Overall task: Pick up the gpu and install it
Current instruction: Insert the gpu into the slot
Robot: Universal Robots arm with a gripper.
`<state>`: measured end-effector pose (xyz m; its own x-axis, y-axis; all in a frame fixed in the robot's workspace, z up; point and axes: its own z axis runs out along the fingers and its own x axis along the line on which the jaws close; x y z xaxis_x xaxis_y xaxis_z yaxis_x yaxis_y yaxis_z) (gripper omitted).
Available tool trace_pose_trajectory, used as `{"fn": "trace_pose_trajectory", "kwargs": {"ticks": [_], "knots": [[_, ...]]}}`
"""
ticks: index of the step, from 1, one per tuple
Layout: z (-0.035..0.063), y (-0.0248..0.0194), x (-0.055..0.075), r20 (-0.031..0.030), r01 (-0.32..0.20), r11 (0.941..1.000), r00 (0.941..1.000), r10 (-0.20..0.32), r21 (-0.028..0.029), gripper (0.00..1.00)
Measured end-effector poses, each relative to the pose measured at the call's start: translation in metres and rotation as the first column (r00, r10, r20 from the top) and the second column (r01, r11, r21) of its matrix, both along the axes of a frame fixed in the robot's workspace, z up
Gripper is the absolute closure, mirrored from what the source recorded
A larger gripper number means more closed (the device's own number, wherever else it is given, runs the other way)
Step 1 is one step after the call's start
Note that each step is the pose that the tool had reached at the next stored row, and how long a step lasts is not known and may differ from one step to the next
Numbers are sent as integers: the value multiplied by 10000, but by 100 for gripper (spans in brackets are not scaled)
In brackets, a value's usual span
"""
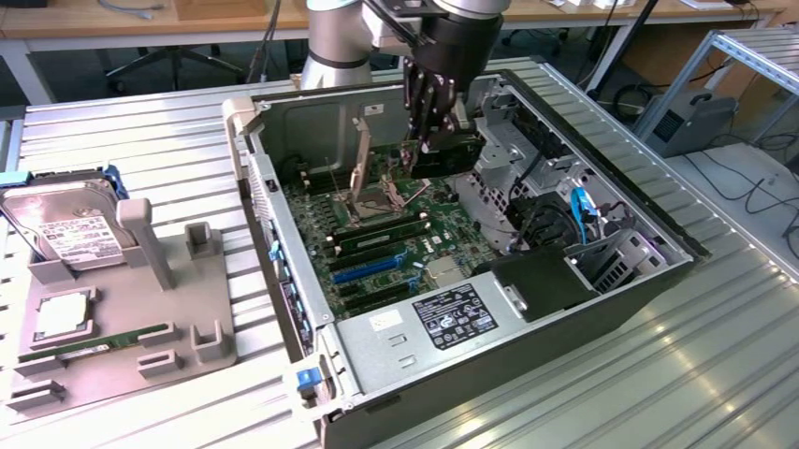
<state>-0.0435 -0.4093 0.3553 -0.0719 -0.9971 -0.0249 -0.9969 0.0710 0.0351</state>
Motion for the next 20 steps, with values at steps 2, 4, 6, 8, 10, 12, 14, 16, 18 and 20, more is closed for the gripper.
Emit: {"fn": "trace_pose_trajectory", "kwargs": {"ticks": [2,4,6,8,10,12,14,16,18,20], "knots": [[-1,0,0,-1,-50,10000,10000,50,-1,73],[-1,0,0,-1,-95,10000,10000,95,-1,73],[-2,0,0,0,-147,9999,9999,147,0,73],[-3,0,0,-1,-214,9998,9998,214,-1,73],[-5,0,0,-1,-298,9996,9996,298,-2,73],[-5,0,0,0,-334,9994,9994,334,-2,73],[-5,0,0,0,-367,9993,9993,367,-1,73],[-5,0,0,0,-370,9993,9993,370,-2,73],[-9,-17,-1,0,-370,9993,9993,370,-1,73],[-23,-75,-12,0,-370,9993,9993,370,-1,73]]}}
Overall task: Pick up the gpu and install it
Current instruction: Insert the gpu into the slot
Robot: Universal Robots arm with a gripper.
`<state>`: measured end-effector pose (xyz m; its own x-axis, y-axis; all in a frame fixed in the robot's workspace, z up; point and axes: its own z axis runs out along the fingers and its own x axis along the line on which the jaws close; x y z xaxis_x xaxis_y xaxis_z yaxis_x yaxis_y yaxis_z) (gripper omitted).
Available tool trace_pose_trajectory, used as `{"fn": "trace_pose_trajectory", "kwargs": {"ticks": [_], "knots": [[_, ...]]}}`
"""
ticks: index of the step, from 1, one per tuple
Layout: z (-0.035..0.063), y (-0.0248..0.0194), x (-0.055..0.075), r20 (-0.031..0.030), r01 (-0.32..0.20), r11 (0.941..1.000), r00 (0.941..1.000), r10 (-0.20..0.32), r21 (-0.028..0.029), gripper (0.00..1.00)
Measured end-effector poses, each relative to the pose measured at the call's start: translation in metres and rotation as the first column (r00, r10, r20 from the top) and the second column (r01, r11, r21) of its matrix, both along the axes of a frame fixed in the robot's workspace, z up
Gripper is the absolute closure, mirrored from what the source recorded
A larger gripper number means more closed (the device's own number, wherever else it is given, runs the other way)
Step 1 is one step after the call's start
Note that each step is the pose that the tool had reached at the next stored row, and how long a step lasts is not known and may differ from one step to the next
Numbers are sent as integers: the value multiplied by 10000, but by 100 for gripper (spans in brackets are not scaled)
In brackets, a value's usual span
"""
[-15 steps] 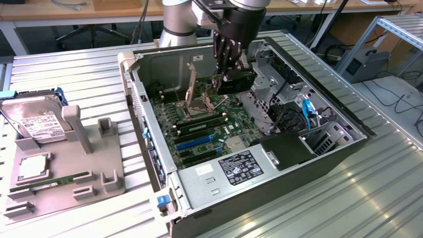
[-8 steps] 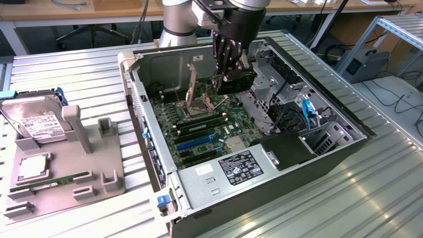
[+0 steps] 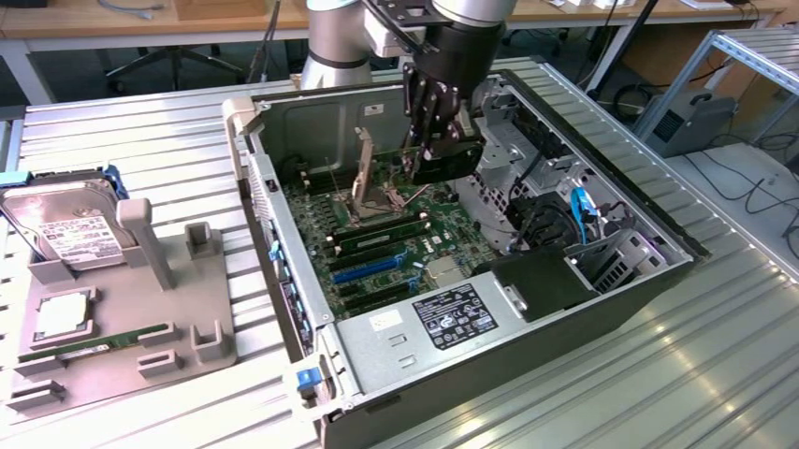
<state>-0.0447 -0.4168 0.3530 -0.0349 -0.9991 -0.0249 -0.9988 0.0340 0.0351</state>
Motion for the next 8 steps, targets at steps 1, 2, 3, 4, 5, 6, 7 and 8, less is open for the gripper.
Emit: {"fn": "trace_pose_trajectory", "kwargs": {"ticks": [1,2,3,4,5,6,7,8], "knots": [[-9,-10,-4,0,1,10000,10000,-1,-1,73],[-26,-18,-11,0,0,10000,10000,0,-1,73],[-39,-20,-13,0,0,10000,10000,0,-1,73],[-49,-23,-14,0,0,10000,10000,0,-1,73],[-54,-25,-16,0,0,10000,10000,0,-1,73],[-65,-28,-18,0,1,10000,10000,-1,0,73],[-75,-31,-20,0,0,10000,10000,0,-1,73],[-88,-37,-22,0,0,10000,10000,0,-1,73]]}}
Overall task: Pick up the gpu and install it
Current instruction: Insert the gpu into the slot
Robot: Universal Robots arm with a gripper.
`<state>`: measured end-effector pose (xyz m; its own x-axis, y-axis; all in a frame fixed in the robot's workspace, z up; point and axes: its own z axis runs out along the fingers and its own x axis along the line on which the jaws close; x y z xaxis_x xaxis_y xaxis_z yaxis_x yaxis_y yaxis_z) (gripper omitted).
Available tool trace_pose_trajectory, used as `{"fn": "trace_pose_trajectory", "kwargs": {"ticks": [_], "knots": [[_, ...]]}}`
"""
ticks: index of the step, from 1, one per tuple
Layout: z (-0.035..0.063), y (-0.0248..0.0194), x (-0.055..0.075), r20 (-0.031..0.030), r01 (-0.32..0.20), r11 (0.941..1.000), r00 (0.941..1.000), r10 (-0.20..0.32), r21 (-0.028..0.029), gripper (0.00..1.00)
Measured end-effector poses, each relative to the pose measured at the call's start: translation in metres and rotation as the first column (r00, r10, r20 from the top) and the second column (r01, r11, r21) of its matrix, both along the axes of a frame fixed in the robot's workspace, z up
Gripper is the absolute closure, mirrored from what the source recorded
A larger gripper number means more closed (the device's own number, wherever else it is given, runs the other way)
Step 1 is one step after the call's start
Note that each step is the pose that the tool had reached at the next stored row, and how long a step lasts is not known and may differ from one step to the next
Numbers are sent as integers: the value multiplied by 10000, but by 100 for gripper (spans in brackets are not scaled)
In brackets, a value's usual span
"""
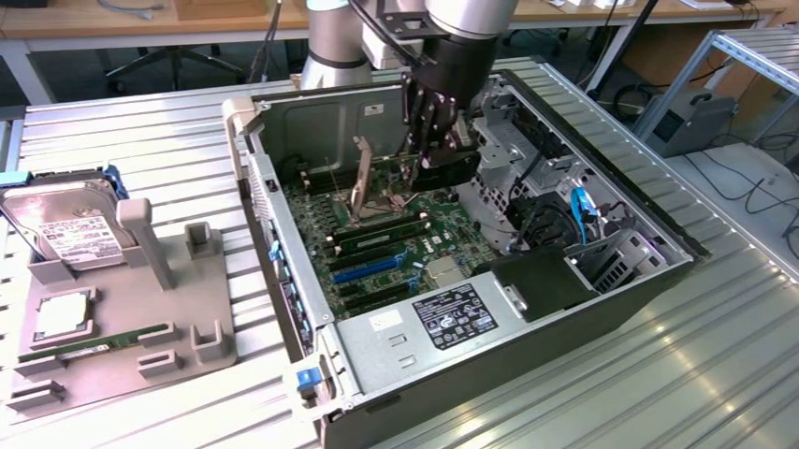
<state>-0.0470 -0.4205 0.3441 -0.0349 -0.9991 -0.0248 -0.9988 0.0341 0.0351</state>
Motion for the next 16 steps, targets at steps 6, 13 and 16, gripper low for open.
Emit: {"fn": "trace_pose_trajectory", "kwargs": {"ticks": [6,13,16], "knots": [[-21,-8,-2,0,0,10000,10000,0,0,73],[-34,-13,-3,-1,0,10000,10000,0,0,73],[-62,-20,-5,0,0,10000,10000,0,0,73]]}}
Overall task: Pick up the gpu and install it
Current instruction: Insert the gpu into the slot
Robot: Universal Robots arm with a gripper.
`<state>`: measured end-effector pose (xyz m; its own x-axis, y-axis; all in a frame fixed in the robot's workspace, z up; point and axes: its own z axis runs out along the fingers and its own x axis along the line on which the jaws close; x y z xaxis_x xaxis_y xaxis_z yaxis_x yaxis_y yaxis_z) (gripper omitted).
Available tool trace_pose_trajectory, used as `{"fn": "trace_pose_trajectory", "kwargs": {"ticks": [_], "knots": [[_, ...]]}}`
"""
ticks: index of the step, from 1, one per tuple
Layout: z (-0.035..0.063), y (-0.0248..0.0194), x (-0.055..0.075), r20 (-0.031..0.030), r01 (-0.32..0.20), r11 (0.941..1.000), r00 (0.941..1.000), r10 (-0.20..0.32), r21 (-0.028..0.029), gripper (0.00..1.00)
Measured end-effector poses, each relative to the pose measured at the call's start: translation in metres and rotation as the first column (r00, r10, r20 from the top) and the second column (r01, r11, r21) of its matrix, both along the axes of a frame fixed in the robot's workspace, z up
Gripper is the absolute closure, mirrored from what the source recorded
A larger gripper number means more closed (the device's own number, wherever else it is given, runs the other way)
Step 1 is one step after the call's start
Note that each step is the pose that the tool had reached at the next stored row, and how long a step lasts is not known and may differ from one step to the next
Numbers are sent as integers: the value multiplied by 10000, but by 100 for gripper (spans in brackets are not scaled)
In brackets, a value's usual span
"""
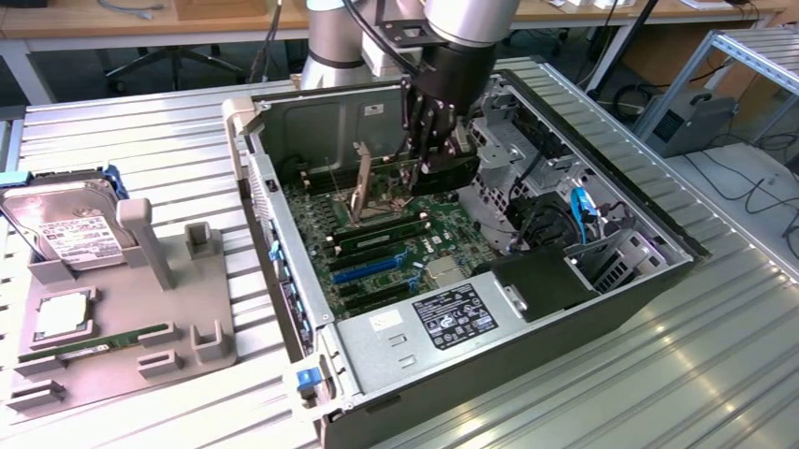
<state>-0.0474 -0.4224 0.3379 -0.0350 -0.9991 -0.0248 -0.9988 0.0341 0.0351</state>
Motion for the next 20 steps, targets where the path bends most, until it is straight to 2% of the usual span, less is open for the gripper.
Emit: {"fn": "trace_pose_trajectory", "kwargs": {"ticks": [1,20], "knots": [[-26,-5,0,0,0,10000,10000,0,0,73],[-67,-15,0,0,0,10000,10000,0,1,73]]}}
